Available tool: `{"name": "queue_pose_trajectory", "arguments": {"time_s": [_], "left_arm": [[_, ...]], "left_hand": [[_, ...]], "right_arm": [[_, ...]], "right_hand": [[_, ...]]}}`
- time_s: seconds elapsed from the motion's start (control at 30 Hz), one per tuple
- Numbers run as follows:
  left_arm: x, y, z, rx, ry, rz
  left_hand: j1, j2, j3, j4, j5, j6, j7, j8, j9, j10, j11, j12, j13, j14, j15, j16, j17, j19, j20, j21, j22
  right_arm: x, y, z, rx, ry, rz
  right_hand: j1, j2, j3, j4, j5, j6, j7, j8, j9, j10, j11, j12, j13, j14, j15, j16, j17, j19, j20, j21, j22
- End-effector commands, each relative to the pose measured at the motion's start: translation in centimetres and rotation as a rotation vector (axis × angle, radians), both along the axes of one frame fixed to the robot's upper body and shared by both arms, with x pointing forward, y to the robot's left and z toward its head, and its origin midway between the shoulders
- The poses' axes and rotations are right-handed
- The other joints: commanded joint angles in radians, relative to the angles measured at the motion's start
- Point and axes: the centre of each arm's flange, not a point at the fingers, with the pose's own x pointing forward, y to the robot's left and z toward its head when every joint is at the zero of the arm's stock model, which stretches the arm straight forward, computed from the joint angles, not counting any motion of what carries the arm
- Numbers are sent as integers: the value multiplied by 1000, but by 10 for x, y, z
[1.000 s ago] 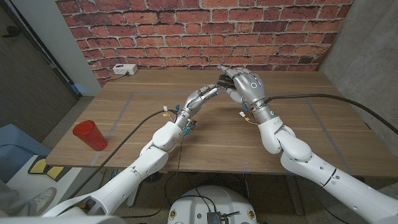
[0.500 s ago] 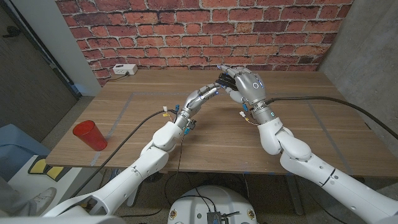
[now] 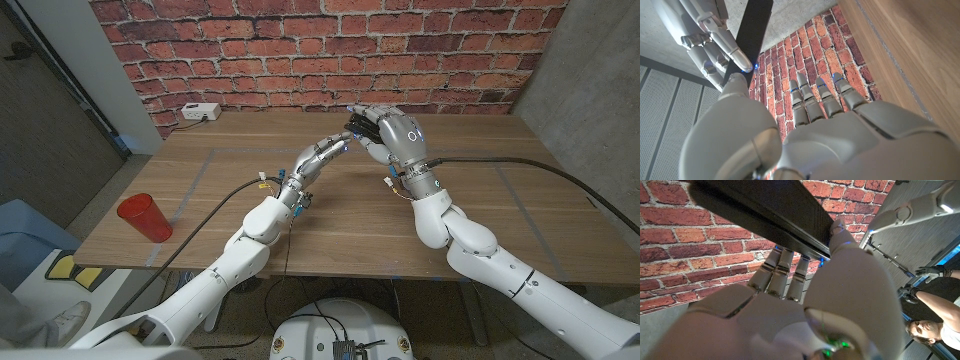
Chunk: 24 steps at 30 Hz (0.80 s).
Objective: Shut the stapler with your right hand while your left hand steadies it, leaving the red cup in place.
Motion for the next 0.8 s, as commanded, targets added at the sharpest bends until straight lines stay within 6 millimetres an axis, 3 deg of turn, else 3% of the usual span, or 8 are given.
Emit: {"name": "queue_pose_trajectory", "arguments": {"time_s": [0.03, 0.23, 0.4, 0.8], "left_arm": [[2, 10, 2, -5, -10, -10], [1, 16, -1, -5, 1, -16], [1, 26, -2, -17, -1, -13], [3, 42, -4, -17, -1, -23]], "left_hand": [[8, 4, -3, -1, 8, 11, 4, 6, 2, 9, -2, 9, -1, 0, -88, 7, 3, 4, -4, 8, 2], [9, 6, -3, -2, 9, 16, 7, 8, 0, 12, -5, 10, -4, 3, -90, 8, 3, 4, -6, 8, 2], [9, 7, -4, -2, 9, 19, 8, 9, -1, 12, -4, 11, -6, 4, -90, 8, 2, 4, -7, 9, 2], [13, 11, -3, -3, 10, 23, 8, 10, -3, 18, -9, 13, -12, 8, -96, 9, 2, 4, -10, 9, 2]], "right_arm": [[-11, 8, 0, 34, -21, 52], [-12, 16, -3, 37, -24, 51], [-13, 23, -4, 27, -19, 56], [-15, 41, -9, 19, -9, 56]], "right_hand": [[67, 53, 6, 5, 6, 97, -2, 28, 21, 169, -144, 112, -24, 81, -232, -17, 16, 0, -80, 22, 6], [67, 52, 5, 5, 6, 107, -2, 31, 27, 168, -144, 111, -29, 82, -232, -24, 16, 1, -87, 28, 7], [68, 51, 3, 4, 7, 159, -4, 50, 43, 171, -142, 107, -43, 90, -232, -43, 24, 0, -95, 48, 10], [69, 49, 1, 4, 7, 166, -4, 47, 44, 178, -142, 103, -54, 99, -233, -61, 19, -6, -119, 61, 11]]}}
